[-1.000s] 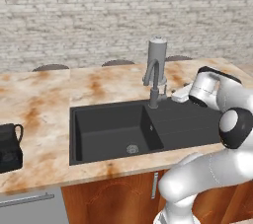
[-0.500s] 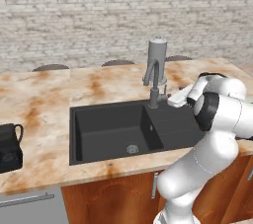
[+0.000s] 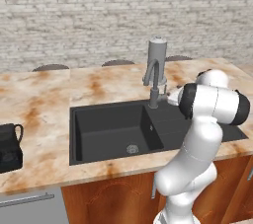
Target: Turn on the sink faucet and place the jug under the water for a few seconds to fill it up.
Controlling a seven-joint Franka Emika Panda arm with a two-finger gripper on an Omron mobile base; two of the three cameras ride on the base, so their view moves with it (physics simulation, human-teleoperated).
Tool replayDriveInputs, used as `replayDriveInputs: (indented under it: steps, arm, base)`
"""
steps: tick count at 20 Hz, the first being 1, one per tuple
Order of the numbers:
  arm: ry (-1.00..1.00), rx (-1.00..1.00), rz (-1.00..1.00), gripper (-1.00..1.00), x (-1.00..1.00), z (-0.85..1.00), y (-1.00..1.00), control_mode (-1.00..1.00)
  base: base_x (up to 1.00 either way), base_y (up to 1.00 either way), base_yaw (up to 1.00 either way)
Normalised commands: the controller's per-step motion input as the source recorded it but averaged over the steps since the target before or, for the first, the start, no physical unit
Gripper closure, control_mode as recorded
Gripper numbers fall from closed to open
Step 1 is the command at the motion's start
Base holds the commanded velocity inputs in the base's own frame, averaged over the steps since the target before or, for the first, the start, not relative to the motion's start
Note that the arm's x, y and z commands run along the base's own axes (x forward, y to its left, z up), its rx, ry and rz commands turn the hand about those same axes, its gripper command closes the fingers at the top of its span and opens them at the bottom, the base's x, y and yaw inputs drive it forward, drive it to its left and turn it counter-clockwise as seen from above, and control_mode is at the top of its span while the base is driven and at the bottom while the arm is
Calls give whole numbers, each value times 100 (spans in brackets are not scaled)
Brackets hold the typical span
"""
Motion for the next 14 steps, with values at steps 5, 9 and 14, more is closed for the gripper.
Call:
replayDriveInputs:
  steps: [5, 9, 14]
  arm:
    - [0, 0, 3, -100, 27, 0, 0, -100]
    - [0, 0, 1, -100, 29, 0, 0, -100]
    - [0, 0, 1, -100, 26, -5, 0, -100]
  base:
    - [0, 0, 0]
    - [0, 0, 0]
    - [0, 0, 0]
